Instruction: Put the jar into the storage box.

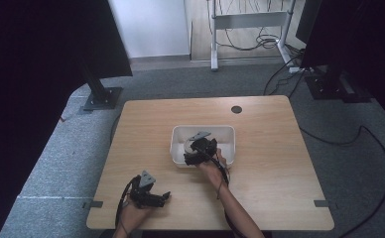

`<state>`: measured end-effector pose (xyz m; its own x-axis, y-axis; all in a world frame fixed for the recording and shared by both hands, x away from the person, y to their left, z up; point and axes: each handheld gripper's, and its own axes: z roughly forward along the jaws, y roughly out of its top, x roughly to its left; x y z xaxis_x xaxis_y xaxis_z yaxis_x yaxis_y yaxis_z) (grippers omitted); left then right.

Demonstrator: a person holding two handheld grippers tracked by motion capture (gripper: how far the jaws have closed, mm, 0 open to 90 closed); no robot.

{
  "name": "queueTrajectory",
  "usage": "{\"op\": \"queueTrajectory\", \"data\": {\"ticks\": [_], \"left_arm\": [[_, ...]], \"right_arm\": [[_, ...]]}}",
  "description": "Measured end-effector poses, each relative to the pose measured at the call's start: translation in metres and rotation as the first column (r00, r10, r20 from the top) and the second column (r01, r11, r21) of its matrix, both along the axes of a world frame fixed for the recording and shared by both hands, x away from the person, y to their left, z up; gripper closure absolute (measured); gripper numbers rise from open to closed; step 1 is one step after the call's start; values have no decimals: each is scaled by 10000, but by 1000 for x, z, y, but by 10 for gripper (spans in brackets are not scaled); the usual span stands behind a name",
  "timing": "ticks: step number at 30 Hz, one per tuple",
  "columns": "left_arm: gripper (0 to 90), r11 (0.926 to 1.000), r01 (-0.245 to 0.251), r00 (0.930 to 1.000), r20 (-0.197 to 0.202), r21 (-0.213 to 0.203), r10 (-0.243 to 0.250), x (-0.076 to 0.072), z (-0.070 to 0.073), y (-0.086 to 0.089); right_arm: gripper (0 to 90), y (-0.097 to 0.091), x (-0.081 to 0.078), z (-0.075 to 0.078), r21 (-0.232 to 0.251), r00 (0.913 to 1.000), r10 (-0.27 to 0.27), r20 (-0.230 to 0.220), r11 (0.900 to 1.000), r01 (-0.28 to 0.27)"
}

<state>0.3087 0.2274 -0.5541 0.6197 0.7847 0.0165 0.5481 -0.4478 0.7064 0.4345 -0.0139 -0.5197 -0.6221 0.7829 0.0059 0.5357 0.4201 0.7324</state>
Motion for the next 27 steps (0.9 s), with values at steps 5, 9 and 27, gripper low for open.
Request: {"op": "queueTrajectory", "data": {"ticks": [5,9,27], "left_arm": [[20,10000,2,10000,6,-13,-2,0,0,0],[20,10000,4,10000,8,-14,-4,0,0,0],[20,10000,3,10000,7,-16,-3,0,0,0]], "right_arm": [[93,0,1,1,-61,9999,76,-140,10000,-77],[91,-1,1,1,-34,9998,108,-159,9999,-109],[29,-4,-5,11,-143,9986,503,143,9986,-501]]}}
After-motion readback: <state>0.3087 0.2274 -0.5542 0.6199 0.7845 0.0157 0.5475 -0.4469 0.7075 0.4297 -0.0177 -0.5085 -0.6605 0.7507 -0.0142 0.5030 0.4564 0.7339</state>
